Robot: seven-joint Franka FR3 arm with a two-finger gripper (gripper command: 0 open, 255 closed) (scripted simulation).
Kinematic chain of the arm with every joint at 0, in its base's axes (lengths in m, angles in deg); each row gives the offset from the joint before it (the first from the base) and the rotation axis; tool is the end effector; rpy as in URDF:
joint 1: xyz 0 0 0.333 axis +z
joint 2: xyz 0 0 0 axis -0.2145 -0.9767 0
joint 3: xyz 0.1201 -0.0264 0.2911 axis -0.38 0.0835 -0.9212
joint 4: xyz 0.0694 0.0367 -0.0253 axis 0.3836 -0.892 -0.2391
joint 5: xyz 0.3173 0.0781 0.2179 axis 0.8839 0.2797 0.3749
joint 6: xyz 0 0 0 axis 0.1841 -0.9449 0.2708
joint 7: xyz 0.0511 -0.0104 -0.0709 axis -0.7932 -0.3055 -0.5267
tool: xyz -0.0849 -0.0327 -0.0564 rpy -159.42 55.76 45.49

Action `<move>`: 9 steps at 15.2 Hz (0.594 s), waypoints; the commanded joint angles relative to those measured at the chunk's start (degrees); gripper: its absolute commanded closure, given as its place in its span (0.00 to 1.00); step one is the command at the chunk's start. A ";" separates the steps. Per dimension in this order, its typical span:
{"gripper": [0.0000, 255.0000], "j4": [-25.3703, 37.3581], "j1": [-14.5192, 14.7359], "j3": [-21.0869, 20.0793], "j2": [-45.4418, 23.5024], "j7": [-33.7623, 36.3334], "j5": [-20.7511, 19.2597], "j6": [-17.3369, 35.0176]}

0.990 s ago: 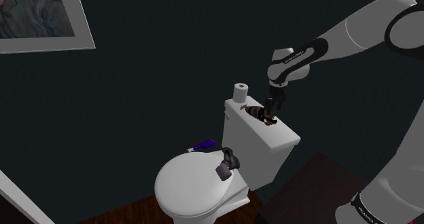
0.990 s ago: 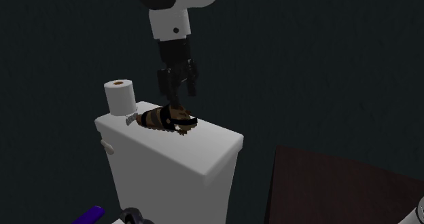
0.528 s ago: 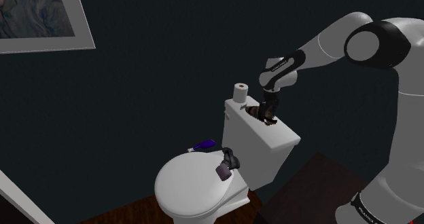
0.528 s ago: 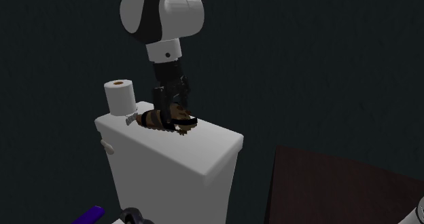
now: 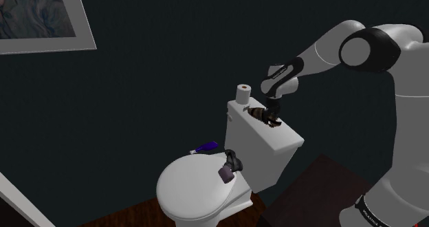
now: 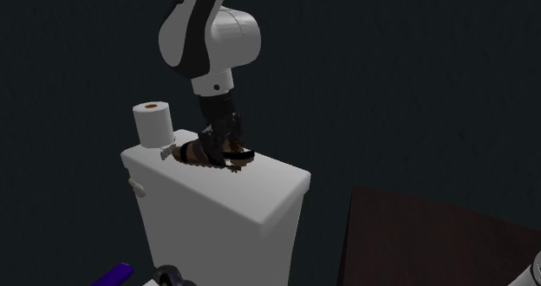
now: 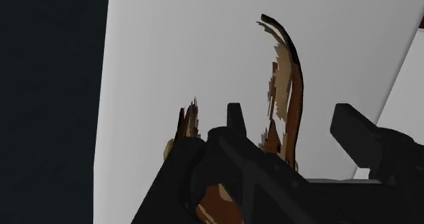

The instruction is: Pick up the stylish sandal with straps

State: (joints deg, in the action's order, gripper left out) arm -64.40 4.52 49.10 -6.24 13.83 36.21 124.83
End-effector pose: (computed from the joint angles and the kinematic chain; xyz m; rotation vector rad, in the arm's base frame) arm 0.5687 -0.1930 0.2030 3.1277 -0.0819 -0.1955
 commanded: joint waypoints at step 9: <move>1.00 -0.01 0.10 -0.20 -0.22 -0.07 0.08 0.11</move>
State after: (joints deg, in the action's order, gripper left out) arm -64.50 4.50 49.05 -6.29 13.73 36.24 124.92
